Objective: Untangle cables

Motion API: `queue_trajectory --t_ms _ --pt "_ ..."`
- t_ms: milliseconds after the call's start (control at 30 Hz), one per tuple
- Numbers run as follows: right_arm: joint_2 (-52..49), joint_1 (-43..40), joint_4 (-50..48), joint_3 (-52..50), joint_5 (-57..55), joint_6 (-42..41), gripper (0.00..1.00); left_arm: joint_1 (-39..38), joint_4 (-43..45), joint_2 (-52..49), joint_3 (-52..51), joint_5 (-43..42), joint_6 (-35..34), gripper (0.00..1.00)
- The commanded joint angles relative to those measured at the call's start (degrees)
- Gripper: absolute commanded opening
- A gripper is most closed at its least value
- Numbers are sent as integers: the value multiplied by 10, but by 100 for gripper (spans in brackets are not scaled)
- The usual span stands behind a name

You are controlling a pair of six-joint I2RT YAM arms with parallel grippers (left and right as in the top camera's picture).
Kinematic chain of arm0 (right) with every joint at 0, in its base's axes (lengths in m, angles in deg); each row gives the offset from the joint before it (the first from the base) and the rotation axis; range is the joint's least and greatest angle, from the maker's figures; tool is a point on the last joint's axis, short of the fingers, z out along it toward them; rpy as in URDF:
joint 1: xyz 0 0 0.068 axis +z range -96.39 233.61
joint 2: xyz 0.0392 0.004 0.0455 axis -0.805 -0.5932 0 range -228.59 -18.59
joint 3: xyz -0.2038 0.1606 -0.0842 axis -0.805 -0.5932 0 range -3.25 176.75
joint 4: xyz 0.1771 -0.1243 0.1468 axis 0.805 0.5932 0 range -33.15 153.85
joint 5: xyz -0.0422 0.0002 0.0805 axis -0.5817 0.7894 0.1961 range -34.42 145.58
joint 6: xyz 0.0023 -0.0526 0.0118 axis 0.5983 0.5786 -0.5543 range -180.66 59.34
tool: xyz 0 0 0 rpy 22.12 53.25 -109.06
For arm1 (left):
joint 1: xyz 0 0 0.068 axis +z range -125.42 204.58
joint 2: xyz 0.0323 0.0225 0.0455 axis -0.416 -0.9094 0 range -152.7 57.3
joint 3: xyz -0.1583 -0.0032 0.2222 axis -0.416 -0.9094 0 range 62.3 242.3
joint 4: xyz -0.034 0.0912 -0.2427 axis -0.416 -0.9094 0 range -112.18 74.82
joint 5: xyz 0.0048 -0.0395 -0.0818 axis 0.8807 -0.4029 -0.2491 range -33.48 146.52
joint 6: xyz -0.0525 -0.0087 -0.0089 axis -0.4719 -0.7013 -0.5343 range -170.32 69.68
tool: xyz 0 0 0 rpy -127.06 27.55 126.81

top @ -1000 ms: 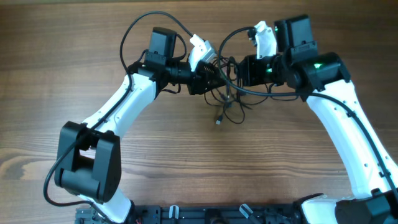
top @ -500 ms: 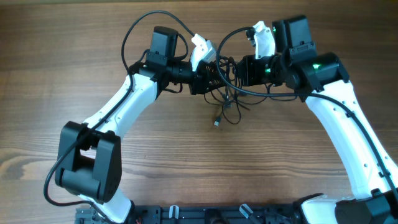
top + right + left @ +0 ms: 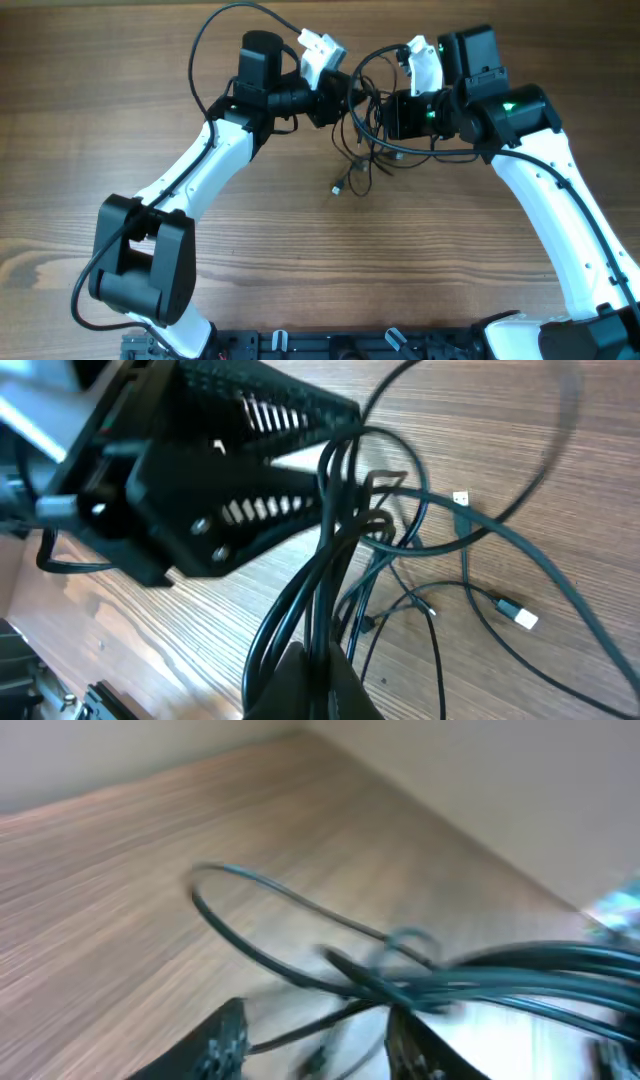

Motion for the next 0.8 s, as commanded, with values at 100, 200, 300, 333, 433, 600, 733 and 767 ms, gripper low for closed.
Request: queue_trajectory --t_ms 100,200,300,333,433,600,733,767 --pt "2 3 3 5 6 7 4 3 16 -7 1 96 -17 52" --pt "2 3 3 5 5 11 4 2 30 -7 1 93 -40 52" --pt "2 3 3 5 5 14 5 2 52 -7 1 78 -63 53" --pt "2 3 2 5 5 14 4 2 61 -7 1 78 -65 54" --pt "2 3 2 5 5 14 4 2 93 -7 1 53 -92 58" --pt "2 3 -2 5 5 14 4 1 159 -7 1 -67 -168 59" --pt "2 3 -2 5 5 14 4 -10 167 -7 1 -135 -182 61" --pt "2 3 -3 5 5 14 5 -13 163 -7 1 -139 -182 62"
